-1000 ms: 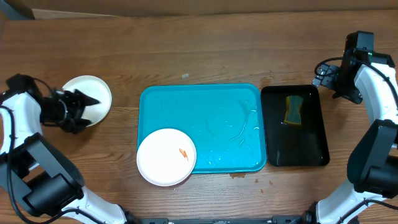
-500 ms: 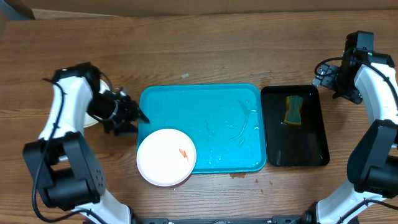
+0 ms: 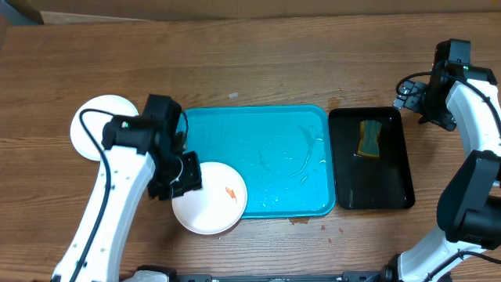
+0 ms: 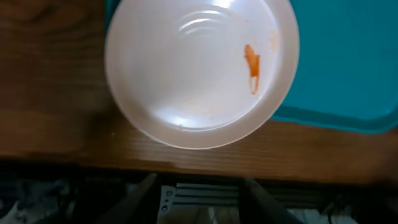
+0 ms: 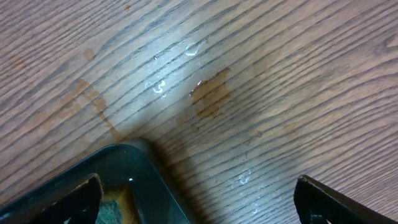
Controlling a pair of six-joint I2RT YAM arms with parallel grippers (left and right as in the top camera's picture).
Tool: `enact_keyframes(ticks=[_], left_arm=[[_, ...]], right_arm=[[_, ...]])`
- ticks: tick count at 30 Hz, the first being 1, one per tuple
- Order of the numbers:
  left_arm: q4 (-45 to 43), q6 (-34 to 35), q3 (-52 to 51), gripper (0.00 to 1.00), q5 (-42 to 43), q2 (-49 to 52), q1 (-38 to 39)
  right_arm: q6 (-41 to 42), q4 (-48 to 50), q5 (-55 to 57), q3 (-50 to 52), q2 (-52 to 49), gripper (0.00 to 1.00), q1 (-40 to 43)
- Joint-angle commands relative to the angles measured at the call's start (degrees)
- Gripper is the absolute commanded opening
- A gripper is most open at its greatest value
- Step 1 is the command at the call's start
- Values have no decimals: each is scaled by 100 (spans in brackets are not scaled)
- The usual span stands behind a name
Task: Clean dirty plates on tray and stack at the side
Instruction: 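Reach the left gripper to the remaining white plate's left rim and grip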
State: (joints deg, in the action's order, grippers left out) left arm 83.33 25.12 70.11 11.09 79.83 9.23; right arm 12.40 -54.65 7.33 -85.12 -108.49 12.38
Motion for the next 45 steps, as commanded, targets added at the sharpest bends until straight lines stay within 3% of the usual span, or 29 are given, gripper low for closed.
enact_keyframes(ticks=[1, 6, 14, 28, 33, 41, 45], left_arm=[[94, 883, -146, 37, -872, -109, 39], [-31, 1141, -544, 25, -874, -109, -46], [-494, 1491, -1488, 31, -850, -109, -140], [-1687, 1832, -2667, 28, -780, -109, -138], [-1751, 1843, -2813, 27, -704, -109, -138], [-1917, 1864, -2999, 20, -595, -109, -133], [-2138, 1862, -2999, 16, -142, -109, -133]], right_arm=[[48, 35, 15, -76, 157, 100, 7], [48, 37, 13, -76, 155, 100, 7], [50, 37, 13, -76, 155, 100, 7], [48, 35, 13, -76, 155, 100, 7], [48, 35, 13, -76, 155, 100, 7], [48, 35, 13, -76, 155, 100, 7], [48, 35, 13, -76, 155, 100, 7]])
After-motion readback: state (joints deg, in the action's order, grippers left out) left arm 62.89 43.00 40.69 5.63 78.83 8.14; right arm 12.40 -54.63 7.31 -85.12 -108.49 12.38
